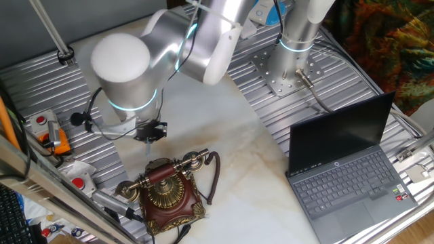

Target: Dial a number on an old rotary phone

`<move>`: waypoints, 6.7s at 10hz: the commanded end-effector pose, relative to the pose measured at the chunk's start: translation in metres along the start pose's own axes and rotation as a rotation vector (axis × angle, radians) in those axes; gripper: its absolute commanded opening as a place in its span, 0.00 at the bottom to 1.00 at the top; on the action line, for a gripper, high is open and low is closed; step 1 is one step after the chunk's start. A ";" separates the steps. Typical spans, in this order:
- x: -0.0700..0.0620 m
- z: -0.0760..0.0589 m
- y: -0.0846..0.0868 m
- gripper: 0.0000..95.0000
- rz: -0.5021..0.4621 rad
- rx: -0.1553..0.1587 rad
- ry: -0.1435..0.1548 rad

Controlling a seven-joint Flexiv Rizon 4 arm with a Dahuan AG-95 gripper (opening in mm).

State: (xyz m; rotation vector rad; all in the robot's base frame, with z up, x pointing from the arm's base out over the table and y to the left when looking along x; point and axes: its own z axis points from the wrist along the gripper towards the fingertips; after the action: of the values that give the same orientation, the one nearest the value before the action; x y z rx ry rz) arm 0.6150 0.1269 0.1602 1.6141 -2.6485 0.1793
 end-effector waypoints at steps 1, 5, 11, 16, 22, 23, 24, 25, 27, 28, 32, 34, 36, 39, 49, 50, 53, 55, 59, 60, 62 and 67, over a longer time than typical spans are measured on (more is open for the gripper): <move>0.001 -0.002 0.000 0.00 0.022 -0.001 -0.003; 0.013 -0.012 0.006 0.00 0.035 -0.007 0.008; 0.024 -0.014 0.010 0.00 0.065 -0.026 -0.033; 0.033 -0.007 0.012 0.00 0.101 -0.076 -0.124; 0.046 0.006 0.014 0.00 0.073 -0.085 -0.159; 0.046 0.007 0.014 0.00 0.066 -0.083 -0.151; 0.046 0.007 0.014 0.00 0.059 -0.083 -0.144; 0.046 0.007 0.014 0.00 0.027 -0.076 -0.118; 0.047 0.009 0.014 0.00 -0.036 -0.070 -0.085; 0.046 0.012 0.014 0.00 -0.092 -0.059 -0.084; 0.046 0.015 0.014 0.00 -0.289 -0.016 -0.077; 0.046 0.015 0.014 0.00 -0.344 -0.004 -0.090; 0.045 0.015 0.014 0.00 -0.411 0.010 -0.094; 0.039 0.016 0.013 0.00 -0.419 0.003 -0.085; -0.010 0.037 -0.006 0.00 -0.399 0.008 -0.046; -0.016 0.036 -0.007 0.00 -0.395 0.007 -0.039; -0.024 0.039 -0.009 0.00 -0.392 0.008 -0.029; -0.031 0.042 -0.010 0.00 -0.383 0.012 -0.019; -0.032 0.042 -0.011 0.00 -0.366 0.021 -0.013; -0.032 0.042 -0.011 0.00 -0.368 0.022 -0.009; -0.032 0.042 -0.011 0.00 -0.366 0.022 -0.006; -0.032 0.042 -0.011 0.00 -0.138 0.007 0.017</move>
State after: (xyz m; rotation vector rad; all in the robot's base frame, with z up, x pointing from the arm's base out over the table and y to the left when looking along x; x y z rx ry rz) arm 0.6394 0.1459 0.1175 1.8742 -2.4554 0.1882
